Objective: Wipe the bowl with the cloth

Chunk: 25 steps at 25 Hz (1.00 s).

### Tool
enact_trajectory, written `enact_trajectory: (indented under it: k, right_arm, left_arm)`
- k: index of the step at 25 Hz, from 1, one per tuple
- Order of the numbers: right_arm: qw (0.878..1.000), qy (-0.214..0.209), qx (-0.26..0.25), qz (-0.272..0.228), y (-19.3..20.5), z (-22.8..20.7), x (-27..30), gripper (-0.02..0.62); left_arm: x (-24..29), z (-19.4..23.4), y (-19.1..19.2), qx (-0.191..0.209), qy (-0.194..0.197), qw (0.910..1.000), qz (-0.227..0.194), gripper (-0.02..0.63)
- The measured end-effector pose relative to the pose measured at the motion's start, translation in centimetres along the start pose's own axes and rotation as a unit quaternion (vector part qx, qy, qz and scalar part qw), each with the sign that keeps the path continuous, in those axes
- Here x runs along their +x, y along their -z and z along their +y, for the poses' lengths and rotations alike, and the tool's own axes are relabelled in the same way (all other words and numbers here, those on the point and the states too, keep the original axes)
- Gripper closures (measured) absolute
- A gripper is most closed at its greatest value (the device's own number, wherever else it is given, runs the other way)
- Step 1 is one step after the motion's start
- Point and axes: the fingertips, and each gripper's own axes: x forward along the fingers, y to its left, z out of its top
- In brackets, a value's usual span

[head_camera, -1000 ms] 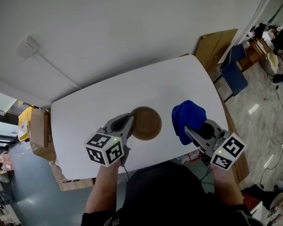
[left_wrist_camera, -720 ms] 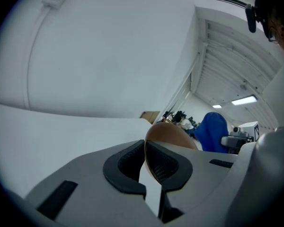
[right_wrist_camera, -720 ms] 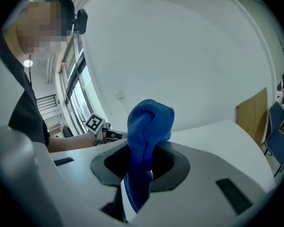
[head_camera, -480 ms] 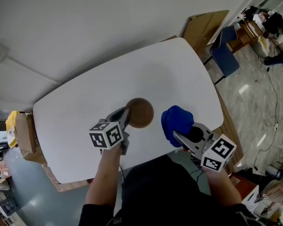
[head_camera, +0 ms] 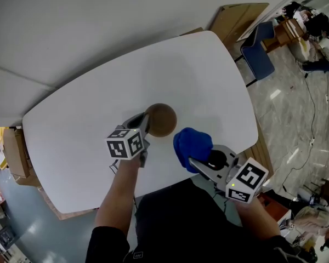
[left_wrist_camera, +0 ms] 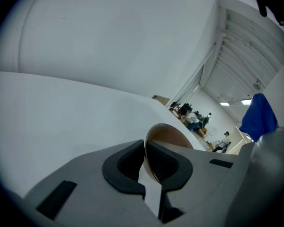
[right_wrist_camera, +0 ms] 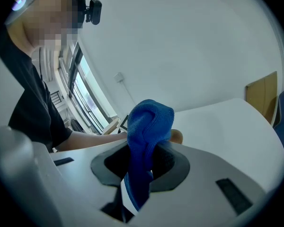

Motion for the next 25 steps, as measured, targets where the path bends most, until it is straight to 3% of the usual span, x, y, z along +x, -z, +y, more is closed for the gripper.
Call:
enact_trajectory:
  k: [8, 14, 15, 17, 18, 25]
  right_arm:
    - [0.999, 0.033, -0.002, -0.015, -2.1, -1.3, -2.3, 0.515]
    - [0.998, 0.048, -0.012, -0.027, -4.1, -1.2, -4.0, 0.515]
    - [0.999, 0.045, -0.014, -0.028, -4.3, -0.9, -4.0, 0.515]
    - [0.999, 0.036, -0.016, -0.03, -4.4, -0.2, -3.9, 0.515]
    - [0.999, 0.03, -0.017, -0.03, -4.4, 0.1, -3.8, 0.515]
    - [0.998, -0.012, -0.039, -0.043, -6.2, 2.4, -2.8, 0.515]
  left_arm:
    - [1.2, 1.6, 1.9, -0.013, -0.03, 0.9986, 0.043, 0.58]
    - [1.4, 1.9, 2.2, -0.029, -0.045, 0.9976, 0.045, 0.579]
    - [1.3, 1.9, 2.3, -0.022, -0.054, 0.997, 0.052, 0.557]
    - [1.1, 1.9, 2.7, -0.008, -0.071, 0.9953, 0.066, 0.422]
    - [0.9, 1.9, 2.7, -0.005, -0.077, 0.9948, 0.067, 0.4]
    - [-3.6, -0.6, 1.0, 0.004, -0.086, 0.9961, 0.022, 0.376]
